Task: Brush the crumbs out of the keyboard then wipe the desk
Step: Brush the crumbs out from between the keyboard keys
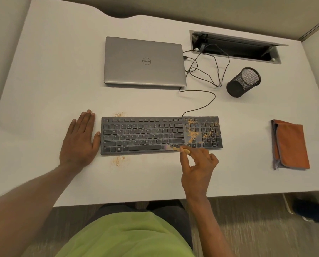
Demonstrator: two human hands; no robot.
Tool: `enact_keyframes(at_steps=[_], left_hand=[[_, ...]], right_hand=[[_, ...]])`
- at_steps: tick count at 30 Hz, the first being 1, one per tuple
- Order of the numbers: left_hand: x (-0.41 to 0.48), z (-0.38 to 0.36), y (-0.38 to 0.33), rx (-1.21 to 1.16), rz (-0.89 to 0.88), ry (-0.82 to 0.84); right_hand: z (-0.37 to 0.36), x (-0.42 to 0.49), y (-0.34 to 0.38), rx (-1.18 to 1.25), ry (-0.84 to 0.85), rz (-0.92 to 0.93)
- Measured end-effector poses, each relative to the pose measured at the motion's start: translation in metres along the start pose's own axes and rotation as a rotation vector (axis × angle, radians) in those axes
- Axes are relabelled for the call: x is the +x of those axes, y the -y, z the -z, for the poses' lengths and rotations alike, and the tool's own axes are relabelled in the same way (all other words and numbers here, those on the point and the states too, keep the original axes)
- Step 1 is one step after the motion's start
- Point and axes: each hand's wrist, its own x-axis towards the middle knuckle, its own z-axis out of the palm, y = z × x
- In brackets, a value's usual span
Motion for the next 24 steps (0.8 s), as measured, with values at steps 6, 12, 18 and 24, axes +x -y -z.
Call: enact_keyframes(at_steps=[6,12,18,24], left_hand=[[0.001,0.003,-0.002,-0.002,-0.001,-0.001],[0.0,0.002,-0.002,-0.004,-0.01,-0.006],[0.0,0.003,-0.003,-0.004,-0.003,-0.004],[0.0,0.004,-0.003,-0.003,0.001,0.008]], right_hand=[[0.023,0.007,-0.019,-0.061,-0.117,-0.048],[0.022,0.005,-0.008,0.049,-0.085,-0.039],[0.021,0.005,-0.015,0.008,-0.052,-0.063],[0.034,0.012,-0.032,0.054,-0.15,-0.145]])
